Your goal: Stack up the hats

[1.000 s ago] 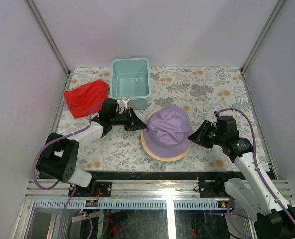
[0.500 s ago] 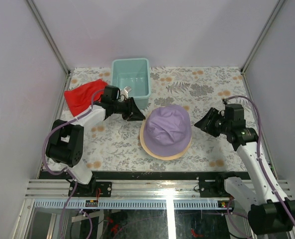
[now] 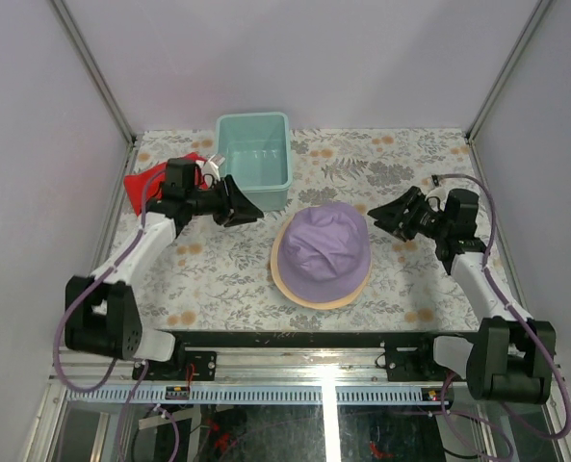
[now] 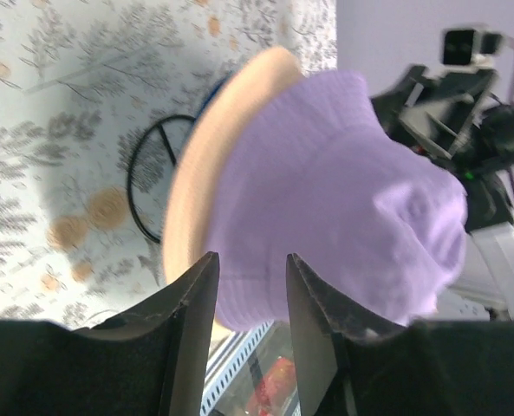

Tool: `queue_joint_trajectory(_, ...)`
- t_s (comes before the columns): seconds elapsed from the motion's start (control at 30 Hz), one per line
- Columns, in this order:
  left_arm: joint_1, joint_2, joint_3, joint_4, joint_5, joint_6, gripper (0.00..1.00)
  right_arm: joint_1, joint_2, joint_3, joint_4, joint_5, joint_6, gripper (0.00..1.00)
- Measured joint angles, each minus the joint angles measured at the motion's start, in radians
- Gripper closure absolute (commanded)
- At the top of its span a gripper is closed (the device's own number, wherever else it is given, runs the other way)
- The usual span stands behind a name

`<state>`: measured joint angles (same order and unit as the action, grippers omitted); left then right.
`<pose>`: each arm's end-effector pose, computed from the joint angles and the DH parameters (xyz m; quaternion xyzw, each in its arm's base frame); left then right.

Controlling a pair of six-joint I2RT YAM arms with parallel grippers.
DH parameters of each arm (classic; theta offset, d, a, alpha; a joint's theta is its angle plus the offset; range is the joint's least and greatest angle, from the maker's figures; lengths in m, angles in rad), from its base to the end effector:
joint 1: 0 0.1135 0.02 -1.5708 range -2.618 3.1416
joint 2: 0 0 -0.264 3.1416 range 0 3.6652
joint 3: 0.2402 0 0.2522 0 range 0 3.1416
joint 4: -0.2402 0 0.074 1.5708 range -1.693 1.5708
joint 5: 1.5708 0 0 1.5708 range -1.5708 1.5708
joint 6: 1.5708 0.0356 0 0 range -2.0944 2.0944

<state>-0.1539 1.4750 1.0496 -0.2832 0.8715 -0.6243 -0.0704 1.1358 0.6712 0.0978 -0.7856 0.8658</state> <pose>0.3083 -0.0754 0.2668 -0.0204 0.8420 -0.4985 0.2050 0.2484 0.0077 0.2612 0.1501 0.7773 0.4935 0.3601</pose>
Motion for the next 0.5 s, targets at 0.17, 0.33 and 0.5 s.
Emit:
queue_joint_trajectory(0.17,-0.003,-0.190,-0.084,0.002,0.000,-0.083,0.62,0.000,0.068,-0.050,0.131,-0.092,0.057,0.35)
queue_joint_trajectory(0.33,-0.003,-0.263,-0.179,0.000,-0.012,-0.146,0.61,0.000,0.111,-0.098,0.264,-0.145,0.130,0.36)
queue_joint_trajectory(0.5,-0.011,-0.298,-0.275,0.004,-0.031,-0.193,0.61,0.000,0.159,-0.137,0.416,-0.181,0.229,0.37)
